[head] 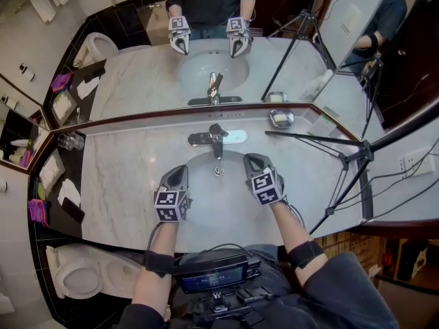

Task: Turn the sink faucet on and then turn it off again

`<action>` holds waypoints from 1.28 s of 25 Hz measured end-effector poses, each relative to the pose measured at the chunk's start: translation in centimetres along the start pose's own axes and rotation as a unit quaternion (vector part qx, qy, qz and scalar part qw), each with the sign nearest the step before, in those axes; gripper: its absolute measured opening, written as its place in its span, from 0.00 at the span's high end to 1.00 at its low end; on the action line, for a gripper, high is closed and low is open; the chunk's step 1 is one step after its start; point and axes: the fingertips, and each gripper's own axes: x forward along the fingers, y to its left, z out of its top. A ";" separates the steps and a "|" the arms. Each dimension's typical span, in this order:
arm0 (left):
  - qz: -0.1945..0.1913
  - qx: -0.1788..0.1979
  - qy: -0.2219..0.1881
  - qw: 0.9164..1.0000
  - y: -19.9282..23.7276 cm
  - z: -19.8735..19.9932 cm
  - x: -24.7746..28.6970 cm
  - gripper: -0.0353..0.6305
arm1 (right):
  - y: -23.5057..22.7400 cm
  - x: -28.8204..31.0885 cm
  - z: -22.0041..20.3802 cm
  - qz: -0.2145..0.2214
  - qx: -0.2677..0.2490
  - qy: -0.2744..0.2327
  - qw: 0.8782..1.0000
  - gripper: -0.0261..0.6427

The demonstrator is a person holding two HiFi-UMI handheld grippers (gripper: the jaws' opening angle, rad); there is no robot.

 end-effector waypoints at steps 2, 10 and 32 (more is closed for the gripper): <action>0.002 0.000 0.001 1.000 0.1 0.0 0.1 0.95 | -0.2 1.0 0.9 0.000 -0.079 0.005 0.997 0.89; 0.011 0.001 0.004 1.000 0.9 0.1 0.2 0.95 | -0.1 5.8 2.9 0.031 -0.314 0.031 0.948 0.75; 0.027 -0.010 0.021 0.999 2.9 -1.4 0.6 0.95 | 2.2 12.3 1.7 0.100 -0.551 0.076 0.825 0.70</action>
